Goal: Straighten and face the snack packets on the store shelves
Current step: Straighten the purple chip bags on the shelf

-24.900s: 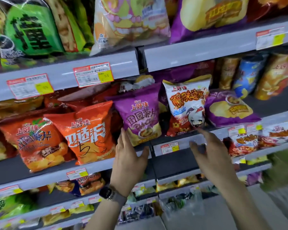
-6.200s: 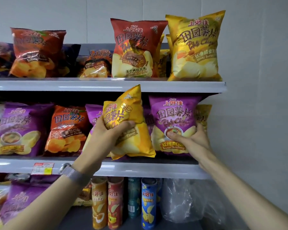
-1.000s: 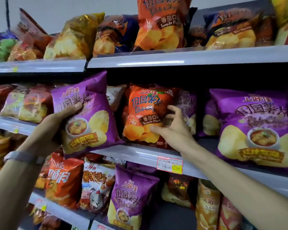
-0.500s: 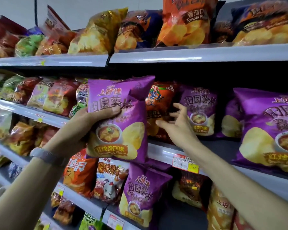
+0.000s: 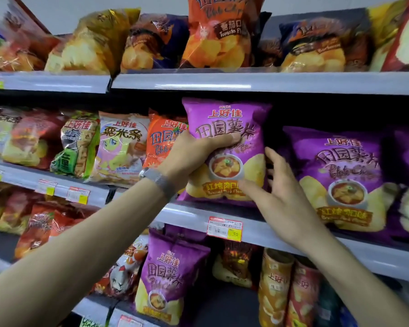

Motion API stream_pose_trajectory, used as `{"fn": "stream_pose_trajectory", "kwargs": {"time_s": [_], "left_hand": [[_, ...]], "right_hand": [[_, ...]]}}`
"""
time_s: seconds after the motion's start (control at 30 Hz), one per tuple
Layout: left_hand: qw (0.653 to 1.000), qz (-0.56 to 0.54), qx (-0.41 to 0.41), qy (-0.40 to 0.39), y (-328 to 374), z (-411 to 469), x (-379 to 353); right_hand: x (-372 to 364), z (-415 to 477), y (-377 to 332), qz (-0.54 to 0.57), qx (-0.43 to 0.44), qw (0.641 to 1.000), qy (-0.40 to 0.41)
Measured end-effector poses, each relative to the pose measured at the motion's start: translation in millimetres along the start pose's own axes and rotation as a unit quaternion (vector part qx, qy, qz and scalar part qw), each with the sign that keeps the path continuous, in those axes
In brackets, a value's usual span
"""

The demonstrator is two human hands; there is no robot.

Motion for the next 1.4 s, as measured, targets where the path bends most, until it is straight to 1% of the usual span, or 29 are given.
{"fn": "stream_pose_trajectory", "kwargs": {"time_s": [0.07, 0.17, 0.23, 0.37, 0.43, 0.5, 0.57, 0.63, 0.73, 0.8, 0.9, 1.0, 1.1, 1.17, 1.23, 1.33, 1.4], "left_hand": [[1.0, 0.01, -0.014, 0.004, -4.2, 7.3, -11.5], [0.999, 0.042, -0.025, 0.007, -17.8, 17.2, -21.9], [0.998, 0.057, -0.013, 0.014, -27.4, 20.9, -25.7], [0.999, 0.02, 0.015, -0.023, -40.5, 15.3, -34.3], [0.999, 0.002, 0.037, -0.024, -42.1, 11.5, -35.7], [0.999, 0.011, 0.046, -0.019, -43.5, 10.6, -34.5], [0.997, 0.059, 0.043, -0.012, -41.8, 8.8, -34.6], [0.987, 0.154, 0.045, 0.006, -36.2, 1.8, -37.1], [0.951, 0.305, 0.038, -0.004, -25.3, -10.2, -39.3], [0.929, 0.368, 0.027, -0.011, -18.1, -18.2, -40.0], [0.917, 0.397, 0.021, -0.02, -10.9, -29.0, -43.3], [0.926, 0.374, 0.017, -0.036, -10.4, -34.8, -44.1], [0.934, 0.354, 0.029, -0.048, -8.4, -38.4, -42.9], [0.93, 0.362, 0.025, -0.053, -7.0, -42.9, -41.1], [0.92, 0.387, 0.01, -0.058, -6.0, -51.6, -37.3], [0.884, 0.461, -0.017, -0.078, -3.9, -71.4, -28.1], [0.857, 0.507, -0.042, -0.086, 3.2, -86.3, -19.1]], "right_hand": [[0.2, 6.8, 2.3, -0.033, -0.009, 0.999, -0.011], [-0.6, 17.4, 7.7, -0.025, -0.057, 0.997, -0.037], [-1.0, 20.0, 13.3, -0.028, -0.086, 0.995, -0.04], [1.8, 15.4, 20.3, -0.035, -0.08, 0.995, -0.043], [5.0, 11.5, 20.7, -0.036, -0.076, 0.995, -0.051], [7.7, 8.7, 22.3, -0.038, -0.081, 0.994, -0.067], [10.6, 6.1, 22.0, -0.044, -0.084, 0.992, -0.081], [13.5, 2.9, 21.2, -0.046, -0.086, 0.991, -0.094], [15.2, -3.2, 20.6, -0.044, -0.087, 0.988, -0.121], [16.0, -6.3, 19.6, -0.04, -0.088, 0.986, -0.133], [18.2, -11.2, 17.5, -0.029, -0.087, 0.987, -0.136], [17.8, -19.2, 18.2, -0.03, -0.075, 0.987, -0.141], [15.8, -28.8, 20.4, -0.06, -0.061, 0.985, -0.15], [14.8, -34.6, 20.7, -0.067, -0.051, 0.986, -0.144], [12.7, -39.6, 19.0, -0.062, -0.029, 0.991, -0.112], [5.3, -45.2, 13.4, -0.061, 0.034, 0.997, -0.04], [-4.1, -47.2, 8.4, -0.074, 0.073, 0.994, -0.025]]}}
Point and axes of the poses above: each hand's wrist, its own z-axis towards the middle knuckle, its own x-axis out of the back of the hand, y = z × x, the point moved 1 cm from there along z, towards the middle knuckle, and after that the axes turned 9 degrees about -x, right-handed, at the moved point
